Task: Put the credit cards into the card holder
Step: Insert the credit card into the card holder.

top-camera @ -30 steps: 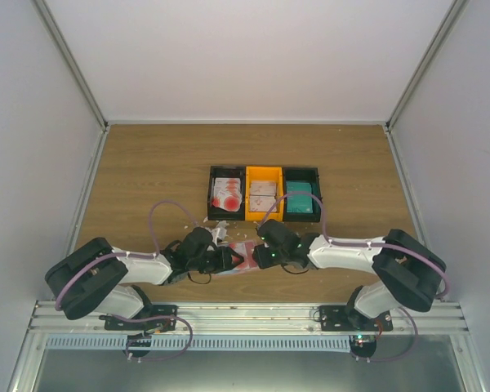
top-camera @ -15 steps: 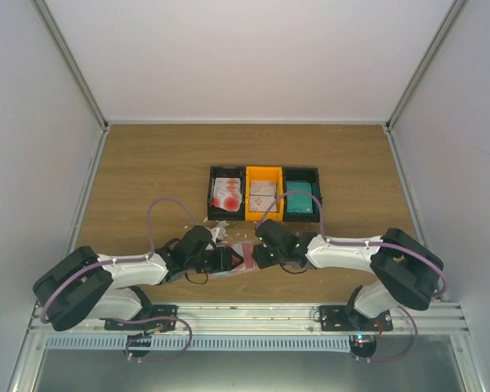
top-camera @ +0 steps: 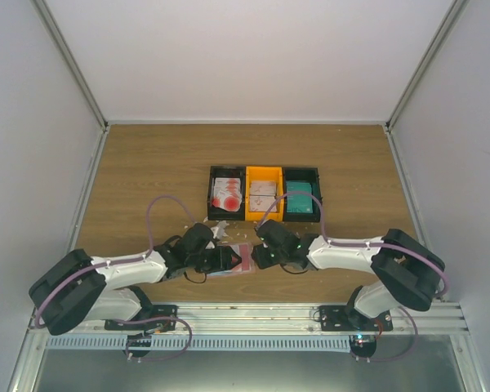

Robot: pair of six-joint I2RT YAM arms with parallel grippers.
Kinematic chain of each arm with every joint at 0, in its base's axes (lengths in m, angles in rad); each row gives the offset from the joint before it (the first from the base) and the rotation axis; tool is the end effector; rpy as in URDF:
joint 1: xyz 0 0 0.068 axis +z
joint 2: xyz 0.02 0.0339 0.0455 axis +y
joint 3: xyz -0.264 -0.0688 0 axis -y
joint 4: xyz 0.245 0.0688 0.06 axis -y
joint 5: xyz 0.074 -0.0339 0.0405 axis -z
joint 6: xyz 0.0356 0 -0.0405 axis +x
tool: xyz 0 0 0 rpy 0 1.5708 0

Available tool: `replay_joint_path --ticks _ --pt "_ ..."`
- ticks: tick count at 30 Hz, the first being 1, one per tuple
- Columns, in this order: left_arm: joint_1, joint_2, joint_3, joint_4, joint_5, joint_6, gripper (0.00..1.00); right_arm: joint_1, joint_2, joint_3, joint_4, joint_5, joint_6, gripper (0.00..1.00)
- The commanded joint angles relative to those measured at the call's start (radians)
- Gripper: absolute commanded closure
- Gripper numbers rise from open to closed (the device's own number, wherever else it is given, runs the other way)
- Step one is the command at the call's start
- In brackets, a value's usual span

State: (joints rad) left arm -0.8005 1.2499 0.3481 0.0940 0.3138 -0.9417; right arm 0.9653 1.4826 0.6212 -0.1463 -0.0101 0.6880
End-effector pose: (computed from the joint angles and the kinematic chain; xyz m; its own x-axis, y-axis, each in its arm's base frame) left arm 0.1385 -0.1586 0.1311 -0.9682 -0.1065 -0.2263 0.0821 0.7191 -0.6901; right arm 0.1479 0.2143 0.1370 -0.8958 -0.1785 -0.4069 -0.3319 0.8777 0.3456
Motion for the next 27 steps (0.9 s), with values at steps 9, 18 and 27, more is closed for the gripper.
replay_joint_path --ticks 9,18,27 --pt "0.007 -0.048 0.052 -0.264 -0.005 0.094 0.2 0.004 -0.031 -0.042 -0.004 -0.033 0.015 0.62" --pt "0.014 -0.049 0.144 -0.429 -0.014 0.168 0.04 0.004 -0.066 -0.069 0.023 -0.046 0.026 0.58" --pt "0.015 -0.08 0.2 -0.572 -0.091 0.185 0.01 0.004 -0.101 -0.084 0.042 -0.042 0.044 0.54"
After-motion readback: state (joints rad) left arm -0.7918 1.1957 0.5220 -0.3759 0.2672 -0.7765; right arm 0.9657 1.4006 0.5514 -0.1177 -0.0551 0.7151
